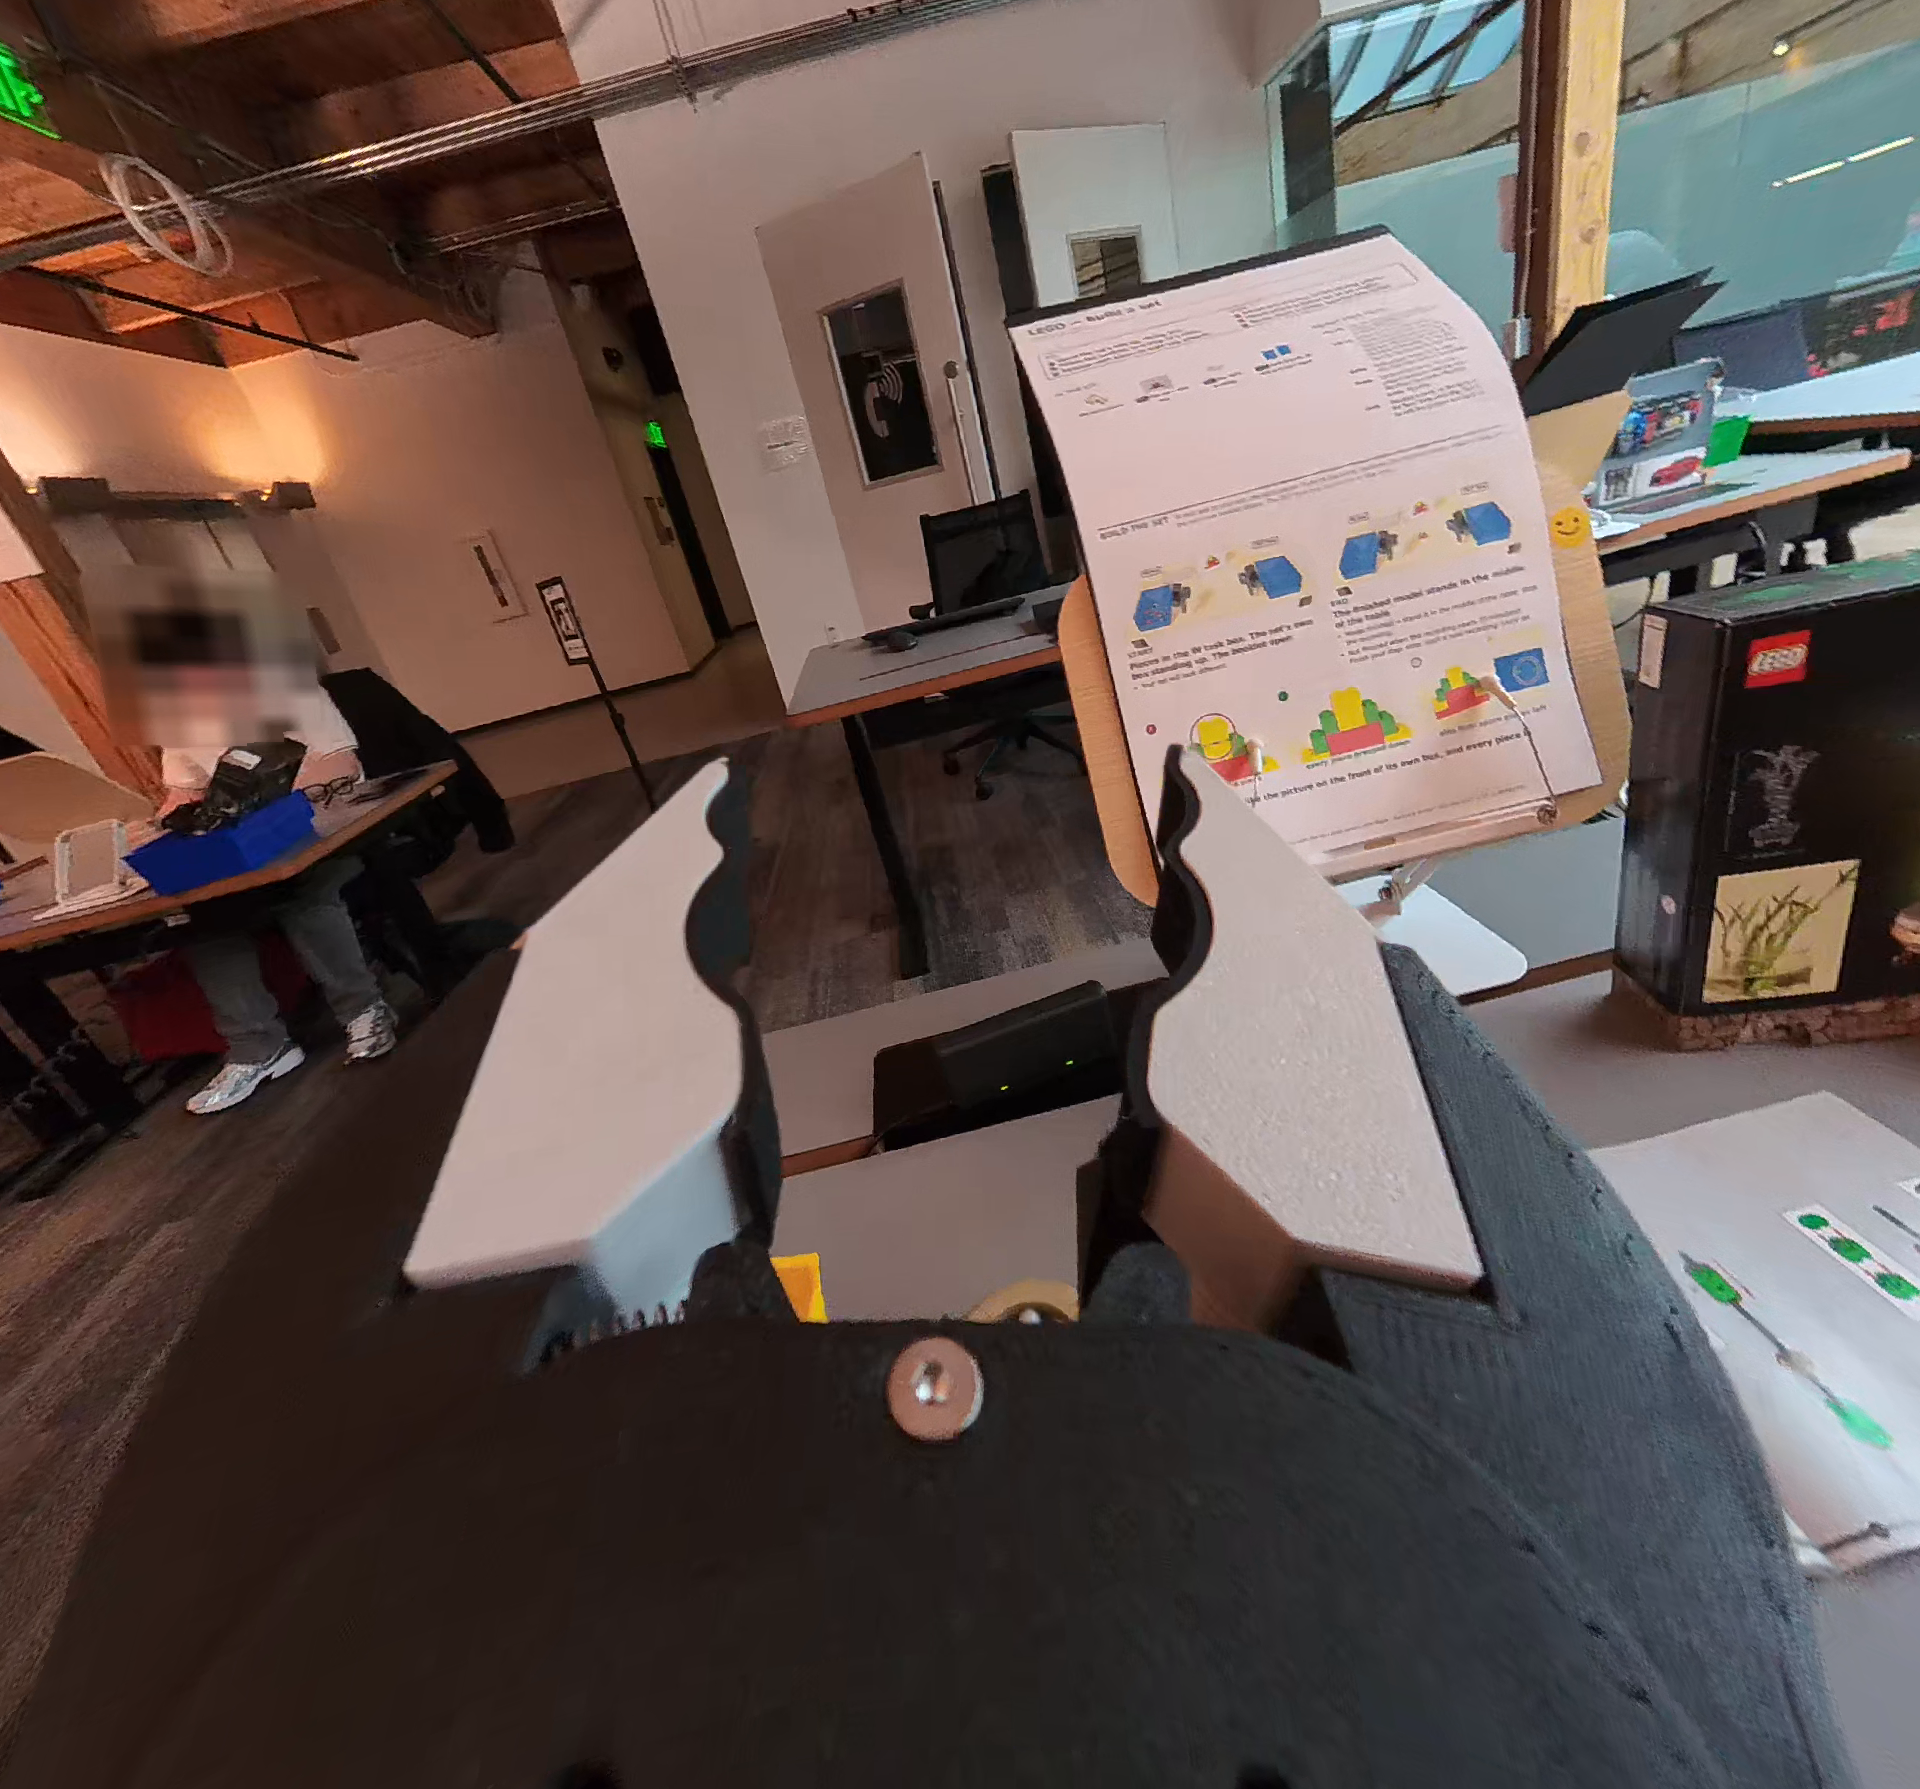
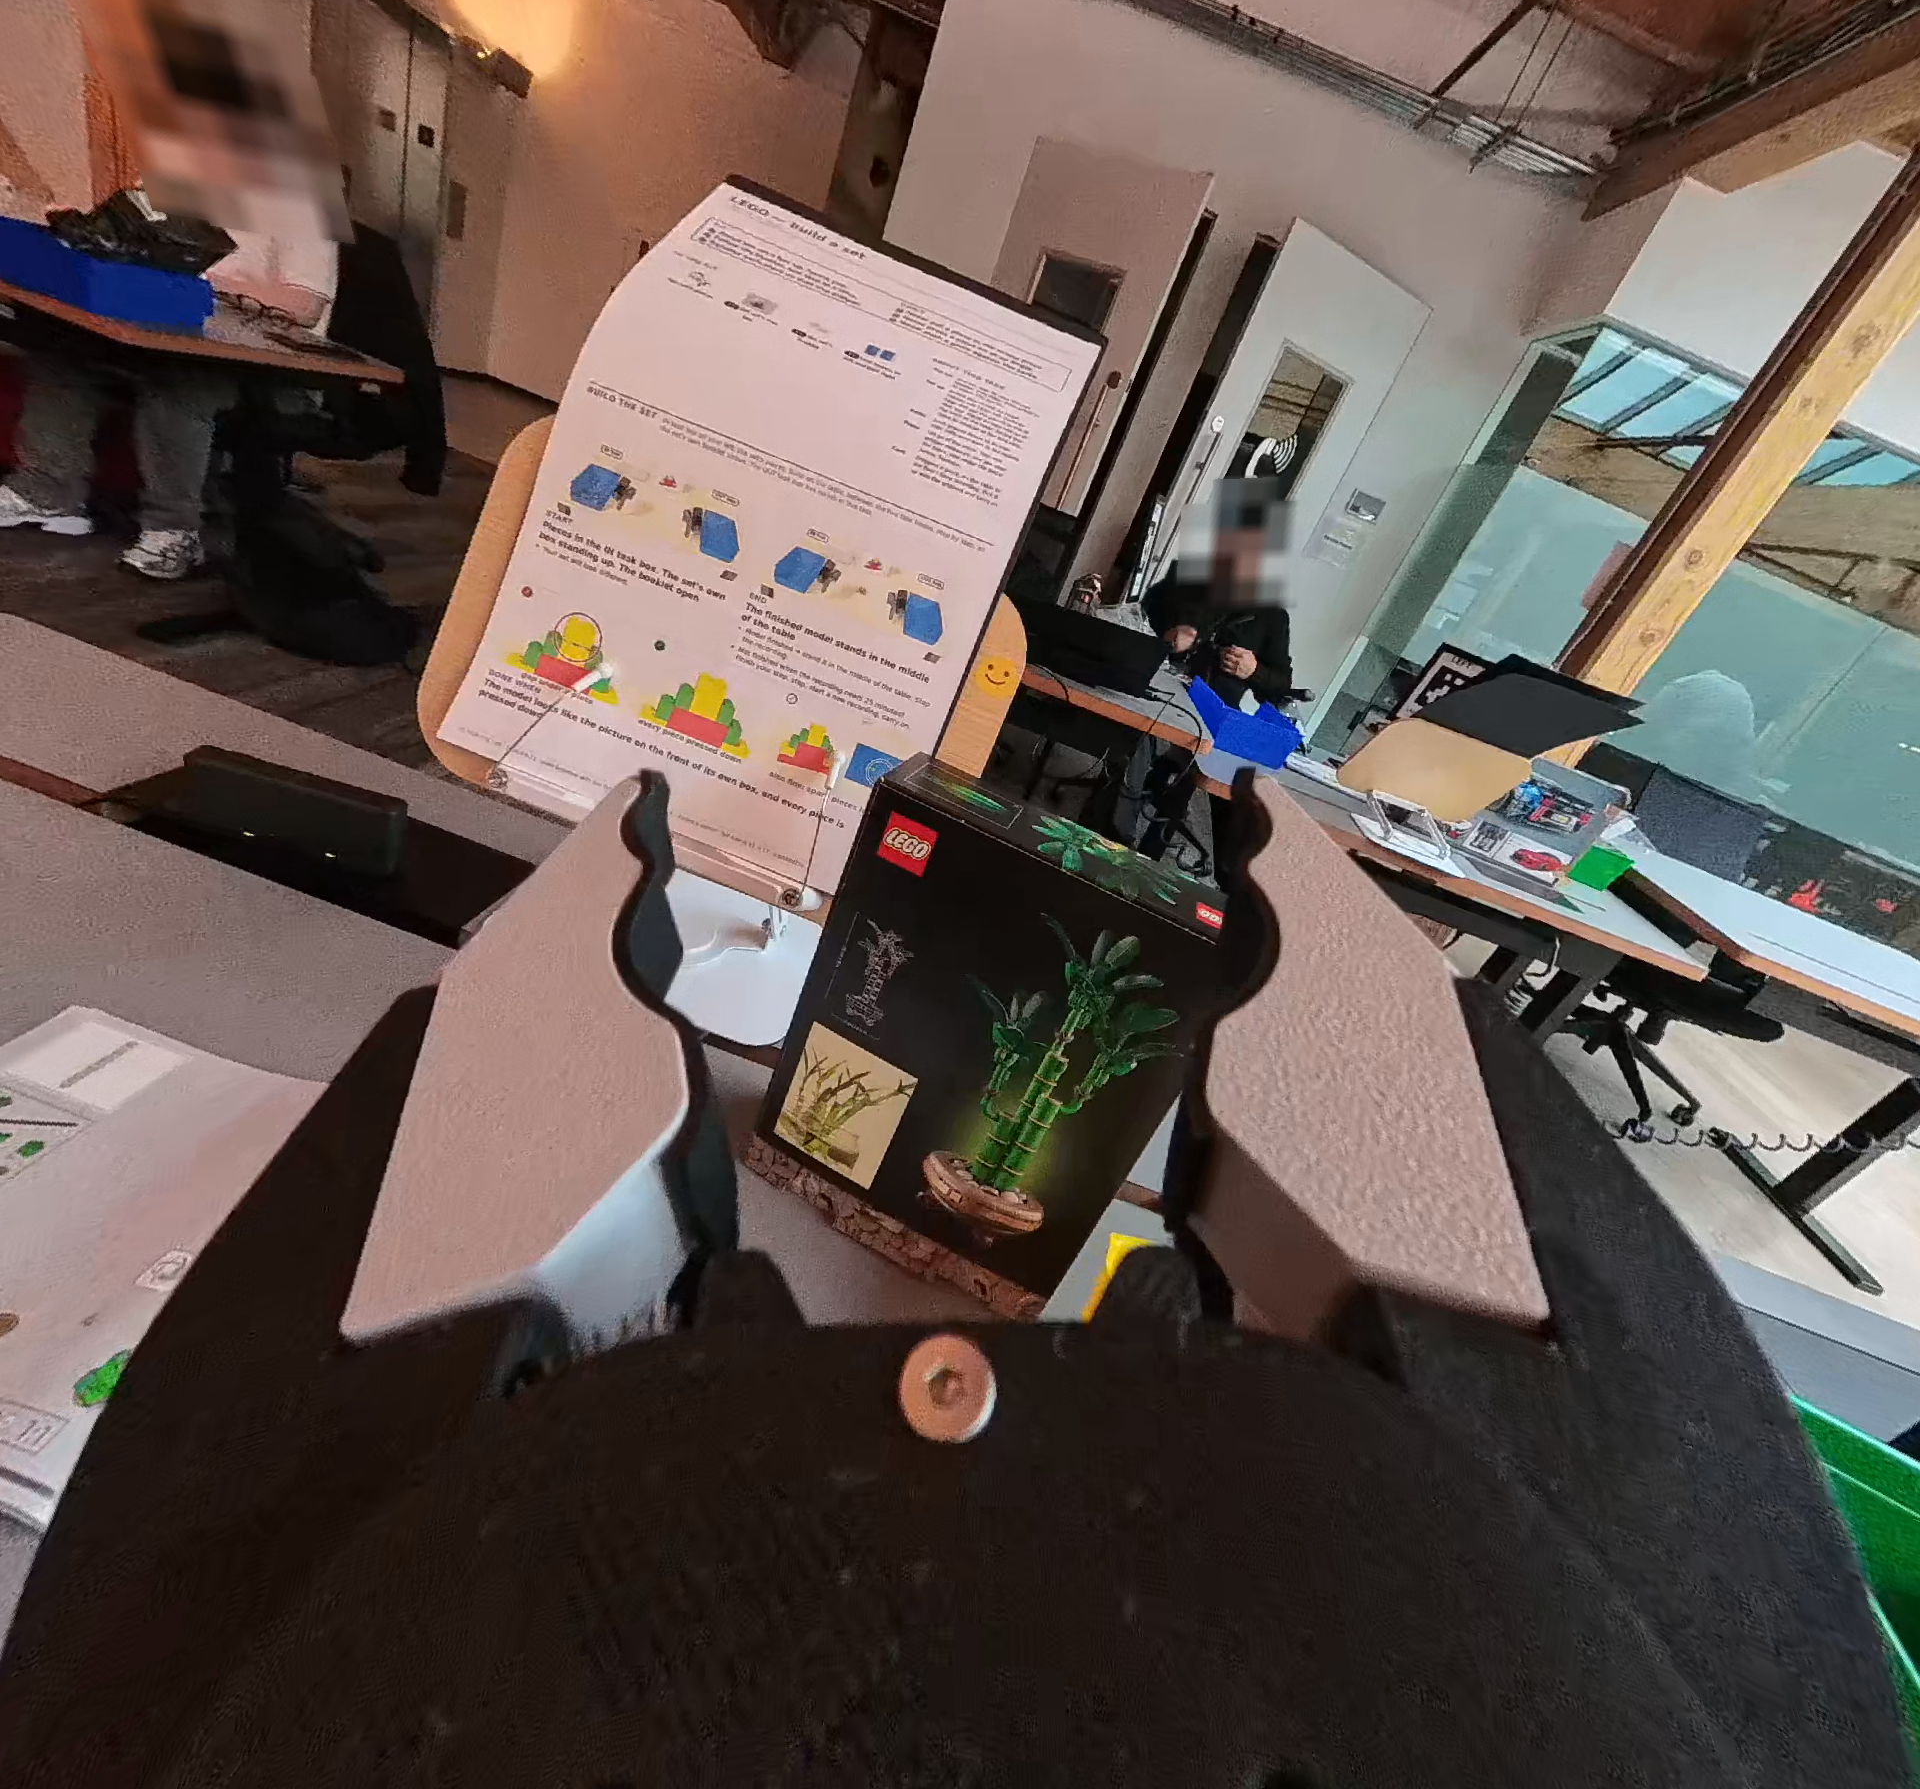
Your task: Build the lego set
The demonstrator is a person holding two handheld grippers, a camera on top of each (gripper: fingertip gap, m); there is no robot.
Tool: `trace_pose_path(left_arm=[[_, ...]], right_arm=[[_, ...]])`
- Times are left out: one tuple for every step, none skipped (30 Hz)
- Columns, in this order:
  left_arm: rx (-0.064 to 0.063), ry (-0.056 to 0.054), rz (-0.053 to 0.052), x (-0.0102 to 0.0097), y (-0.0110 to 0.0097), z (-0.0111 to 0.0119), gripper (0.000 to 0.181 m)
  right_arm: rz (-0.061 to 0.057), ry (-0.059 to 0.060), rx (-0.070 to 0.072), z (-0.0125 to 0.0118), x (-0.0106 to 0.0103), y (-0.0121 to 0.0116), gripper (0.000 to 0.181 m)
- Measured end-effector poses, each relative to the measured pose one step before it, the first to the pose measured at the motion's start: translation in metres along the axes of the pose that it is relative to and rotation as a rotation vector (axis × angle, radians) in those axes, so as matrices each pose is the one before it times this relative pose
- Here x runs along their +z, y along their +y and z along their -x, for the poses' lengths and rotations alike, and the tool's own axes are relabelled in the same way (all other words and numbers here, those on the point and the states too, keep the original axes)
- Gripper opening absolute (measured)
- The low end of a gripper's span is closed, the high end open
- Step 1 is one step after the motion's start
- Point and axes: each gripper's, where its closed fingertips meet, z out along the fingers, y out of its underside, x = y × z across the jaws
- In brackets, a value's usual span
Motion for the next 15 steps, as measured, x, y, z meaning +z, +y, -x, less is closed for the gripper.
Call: trace_pose_path(left_arm=[[0.0028,0.0079,0.0029,-0.00141,-0.00006,0.00021,0.078],[0.001,-0.0025,0.0017,-0.0014,-0.00028,0.00132,0.077],[0.0047,0.0032,-0.0014,-0.00114,-0.0008,-0.00003,0.076],[0.0081,0.0126,-0.0019,-0.00096,-0.0007,-0.00226,0.072],[0.006,0.0115,-0.0003,-0.00055,-0.00034,-0.00239,0.07],[0.0021,0.0081,0.0011,-0.00012,-0.00008,-0.00221,0.067],[0.0004,0.011,0.0005,0.00009,-0.0001,-0.0026,0.064],[-0.0014,0.0131,0.0001,0.00026,0.00002,-0.00281,0.061],[-0.0021,0.0127,-0.0001,0.00042,0.0,-0.00246,0.058],[-0.0024,0.0107,0.0006,0.00045,0.00033,-0.00181,0.057],[-0.0035,0.0071,0.0047,0.00054,0.00109,-0.00088,0.057],[-0.004,0.0042,0.007,0.00071,0.00162,0.00009,0.056],[-0.0039,0.004,0.0058,0.00084,0.00167,0.00019,0.055],[-0.0041,0.0033,0.0064,0.00101,0.00176,0.00025,0.055],[-0.0023,0.0023,0.0069,0.00116,0.00176,0.00027,0.055]], right_arm=[[0.0054,-0.0038,-0.0005,0.00074,0.00065,0.00144,0.105],[0.006,-0.0053,-0.0001,0.00083,0.0008,0.00149,0.105],[0.0065,-0.0029,-0.0001,0.00066,0.00089,0.0015,0.104],[0.0052,0.0,-0.0008,0.00024,0.00073,0.00104,0.104],[0.0026,0.0001,-0.0018,0.00039,0.00053,0.00057,0.104],[0.0017,-0.0016,-0.0019,0.00093,0.00047,0.00007,0.104],[0.001,-0.0019,-0.0026,0.001,0.00014,-0.00019,0.103],[-0.0018,-0.0006,-0.0037,0.00111,0.00009,-0.00085,0.103],[-0.0033,-0.0025,-0.0047,0.00141,0.00001,-0.00113,0.103],[-0.0027,-0.0032,-0.0021,0.00148,0.00015,-0.00096,0.103],[-0.0015,-0.0047,0.0015,0.00164,0.00043,-0.00064,0.103],[-0.0011,-0.0066,0.0027,0.00174,0.00095,-0.00021,0.103],[-0.0006,-0.007,0.0023,0.00181,0.00122,-0.00012,0.103],[0.002,-0.0043,-0.0001,0.00114,0.00133,0.00032,0.103],[0.0044,-0.0007,-0.002,0.0004,0.00125,0.00069,0.103]])
